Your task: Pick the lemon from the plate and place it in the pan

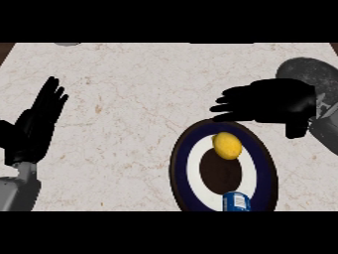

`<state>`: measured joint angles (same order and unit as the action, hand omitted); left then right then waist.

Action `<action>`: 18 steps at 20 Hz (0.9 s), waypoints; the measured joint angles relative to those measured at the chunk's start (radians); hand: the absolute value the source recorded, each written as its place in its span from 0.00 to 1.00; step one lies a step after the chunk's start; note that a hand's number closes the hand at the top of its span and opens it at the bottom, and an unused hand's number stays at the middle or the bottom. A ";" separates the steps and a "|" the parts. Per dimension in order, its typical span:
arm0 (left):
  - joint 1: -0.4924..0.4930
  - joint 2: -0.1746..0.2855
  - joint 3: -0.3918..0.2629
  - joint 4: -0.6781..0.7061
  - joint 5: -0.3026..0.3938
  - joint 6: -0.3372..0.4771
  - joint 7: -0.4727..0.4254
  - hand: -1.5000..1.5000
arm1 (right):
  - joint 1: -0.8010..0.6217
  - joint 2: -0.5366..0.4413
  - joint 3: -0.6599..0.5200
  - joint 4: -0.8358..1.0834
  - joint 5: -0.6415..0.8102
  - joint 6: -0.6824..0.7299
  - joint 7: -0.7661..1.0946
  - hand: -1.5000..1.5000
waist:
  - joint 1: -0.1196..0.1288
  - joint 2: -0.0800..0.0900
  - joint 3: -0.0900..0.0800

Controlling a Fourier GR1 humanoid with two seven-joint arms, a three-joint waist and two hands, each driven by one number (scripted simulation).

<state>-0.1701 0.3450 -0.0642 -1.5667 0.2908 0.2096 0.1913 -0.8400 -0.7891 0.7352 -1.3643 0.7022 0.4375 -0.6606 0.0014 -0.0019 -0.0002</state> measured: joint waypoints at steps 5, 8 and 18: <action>-0.013 -0.017 0.009 -0.002 -0.022 0.004 0.016 0.50 | 0.060 -0.005 -0.053 -0.118 0.069 0.023 0.038 0.00 | -0.004 -0.001 0.000; -0.004 -0.024 0.019 -0.013 -0.029 -0.006 0.020 0.50 | 0.095 0.015 -0.094 -0.151 0.091 0.038 0.044 0.00 | -0.002 0.000 0.000; -0.002 -0.054 0.040 0.006 -0.057 -0.034 0.009 0.50 | 0.184 0.142 -0.100 -0.231 0.242 0.122 0.157 0.00 | 0.000 0.001 0.000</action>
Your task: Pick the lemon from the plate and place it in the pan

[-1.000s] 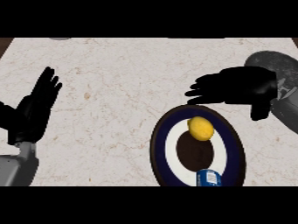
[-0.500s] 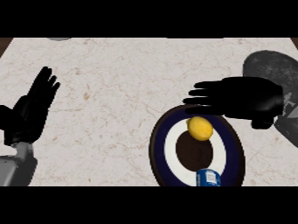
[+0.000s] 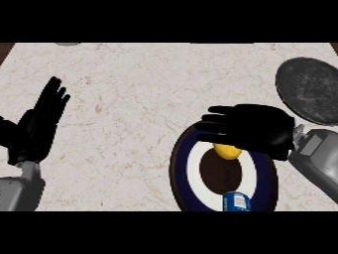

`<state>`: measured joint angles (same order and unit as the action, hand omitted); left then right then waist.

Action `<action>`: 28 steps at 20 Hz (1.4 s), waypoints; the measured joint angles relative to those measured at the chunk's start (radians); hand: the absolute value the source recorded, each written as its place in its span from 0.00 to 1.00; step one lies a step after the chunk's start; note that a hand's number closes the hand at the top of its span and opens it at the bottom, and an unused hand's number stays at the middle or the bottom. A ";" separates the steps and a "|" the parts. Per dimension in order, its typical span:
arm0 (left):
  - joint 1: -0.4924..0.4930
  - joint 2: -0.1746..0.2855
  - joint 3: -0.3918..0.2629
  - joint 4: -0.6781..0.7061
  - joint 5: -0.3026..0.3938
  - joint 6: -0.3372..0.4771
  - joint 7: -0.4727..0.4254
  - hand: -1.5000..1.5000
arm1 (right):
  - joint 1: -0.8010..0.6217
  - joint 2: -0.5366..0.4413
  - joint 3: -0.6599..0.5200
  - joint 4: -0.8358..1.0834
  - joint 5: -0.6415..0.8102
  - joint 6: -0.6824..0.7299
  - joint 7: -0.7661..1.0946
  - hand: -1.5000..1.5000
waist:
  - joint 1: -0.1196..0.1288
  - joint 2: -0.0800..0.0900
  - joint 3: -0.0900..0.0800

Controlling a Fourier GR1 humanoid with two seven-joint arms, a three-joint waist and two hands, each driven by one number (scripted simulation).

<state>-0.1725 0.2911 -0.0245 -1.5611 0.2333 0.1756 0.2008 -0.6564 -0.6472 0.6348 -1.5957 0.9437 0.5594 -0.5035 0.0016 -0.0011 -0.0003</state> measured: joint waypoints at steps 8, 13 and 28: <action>0.001 -0.023 0.018 -0.017 -0.030 -0.008 0.020 0.50 | 0.030 0.107 -0.026 0.092 0.128 -0.020 -0.028 0.00 | 0.003 0.001 0.000; -0.009 -0.040 0.024 -0.015 -0.042 -0.014 0.031 0.50 | 0.033 0.154 -0.022 0.170 0.210 -0.052 -0.059 0.00 | 0.003 0.002 0.000; -0.005 -0.078 0.044 -0.023 -0.079 -0.044 0.032 0.50 | 0.071 0.297 -0.071 0.372 0.363 -0.137 -0.150 1.00 | 0.004 0.002 0.000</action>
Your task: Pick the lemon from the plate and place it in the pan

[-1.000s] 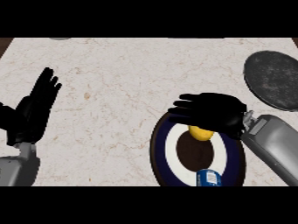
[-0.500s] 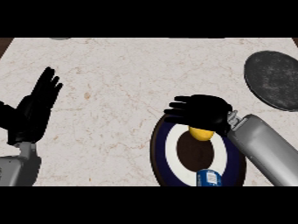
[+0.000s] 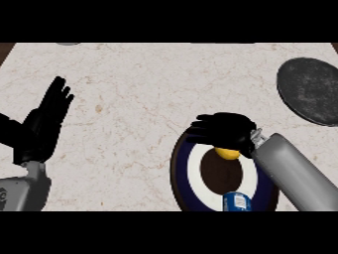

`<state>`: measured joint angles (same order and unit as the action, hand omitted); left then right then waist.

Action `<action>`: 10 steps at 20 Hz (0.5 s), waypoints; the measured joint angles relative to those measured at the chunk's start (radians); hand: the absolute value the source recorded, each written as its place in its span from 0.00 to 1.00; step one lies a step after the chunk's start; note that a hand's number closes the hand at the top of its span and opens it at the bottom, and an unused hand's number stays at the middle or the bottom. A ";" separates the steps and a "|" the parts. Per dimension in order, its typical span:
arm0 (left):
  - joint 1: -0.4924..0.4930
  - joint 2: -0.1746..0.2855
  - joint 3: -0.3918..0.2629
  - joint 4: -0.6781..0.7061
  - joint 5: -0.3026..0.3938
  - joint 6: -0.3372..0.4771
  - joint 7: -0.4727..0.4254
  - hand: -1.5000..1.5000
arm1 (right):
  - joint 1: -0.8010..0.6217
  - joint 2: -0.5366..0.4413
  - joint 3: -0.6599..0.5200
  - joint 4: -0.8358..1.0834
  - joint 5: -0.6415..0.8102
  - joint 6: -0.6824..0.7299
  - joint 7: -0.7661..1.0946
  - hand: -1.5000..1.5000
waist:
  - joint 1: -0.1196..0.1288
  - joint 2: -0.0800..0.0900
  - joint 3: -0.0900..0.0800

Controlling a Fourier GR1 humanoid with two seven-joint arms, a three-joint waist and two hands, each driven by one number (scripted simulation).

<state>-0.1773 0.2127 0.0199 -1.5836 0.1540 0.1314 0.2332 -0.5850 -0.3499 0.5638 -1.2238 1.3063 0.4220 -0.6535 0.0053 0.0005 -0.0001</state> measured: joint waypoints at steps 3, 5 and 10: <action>0.019 -0.001 0.005 -0.013 -0.002 -0.009 -0.005 0.50 | 0.006 0.029 0.012 0.006 0.026 -0.012 -0.016 1.00 | 0.000 -0.004 -0.002; 0.021 -0.002 0.012 -0.005 -0.005 -0.015 -0.014 0.50 | -0.007 0.046 0.001 0.046 0.033 -0.048 -0.051 1.00 | 0.000 -0.005 -0.003; 0.036 0.001 0.028 -0.019 -0.001 -0.031 -0.007 0.50 | 0.000 0.084 -0.015 0.066 0.061 -0.073 -0.083 1.00 | -0.002 -0.009 -0.006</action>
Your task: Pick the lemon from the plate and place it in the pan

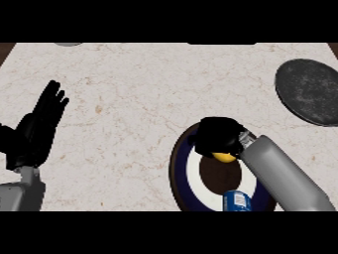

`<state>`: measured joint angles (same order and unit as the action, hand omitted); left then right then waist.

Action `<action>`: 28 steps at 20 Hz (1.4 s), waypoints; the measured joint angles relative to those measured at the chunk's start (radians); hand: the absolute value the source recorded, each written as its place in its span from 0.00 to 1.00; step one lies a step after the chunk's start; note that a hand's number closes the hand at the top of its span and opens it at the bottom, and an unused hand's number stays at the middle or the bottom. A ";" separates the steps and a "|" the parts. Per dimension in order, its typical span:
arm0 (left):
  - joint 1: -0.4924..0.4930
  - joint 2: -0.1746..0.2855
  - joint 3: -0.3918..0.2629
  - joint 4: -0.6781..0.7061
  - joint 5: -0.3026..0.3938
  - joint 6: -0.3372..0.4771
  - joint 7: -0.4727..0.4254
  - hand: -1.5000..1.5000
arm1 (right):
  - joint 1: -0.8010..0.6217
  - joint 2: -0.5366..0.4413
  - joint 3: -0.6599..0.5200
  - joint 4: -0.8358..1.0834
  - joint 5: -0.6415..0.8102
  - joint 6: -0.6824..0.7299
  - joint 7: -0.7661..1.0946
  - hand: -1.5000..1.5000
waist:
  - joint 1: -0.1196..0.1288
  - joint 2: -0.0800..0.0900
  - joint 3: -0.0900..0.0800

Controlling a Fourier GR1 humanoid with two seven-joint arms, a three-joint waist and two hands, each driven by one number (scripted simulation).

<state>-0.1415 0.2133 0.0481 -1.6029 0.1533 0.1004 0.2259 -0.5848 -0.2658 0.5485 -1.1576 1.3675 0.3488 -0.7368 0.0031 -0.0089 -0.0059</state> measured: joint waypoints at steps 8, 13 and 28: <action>-0.018 -0.017 -0.003 -0.015 -0.019 0.012 0.032 0.50 | 0.018 0.009 -0.088 0.013 -0.032 -0.030 -0.045 1.00 | -0.004 0.001 0.002; 0.014 0.004 0.031 -0.022 -0.006 0.005 0.027 0.50 | 0.109 0.037 -0.262 -0.020 -0.083 0.012 0.197 1.00 | -0.039 -0.008 0.003; 0.028 -0.010 0.032 -0.010 -0.010 -0.003 0.003 0.50 | 0.273 0.039 -0.549 -0.794 -0.169 0.147 0.654 1.00 | -0.039 -0.003 0.004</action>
<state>-0.1139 0.2036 0.0796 -1.6128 0.1438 0.0978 0.2292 -0.3123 -0.2271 -0.0003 -1.9515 1.1983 0.4960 -0.0828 -0.0363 -0.0120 -0.0015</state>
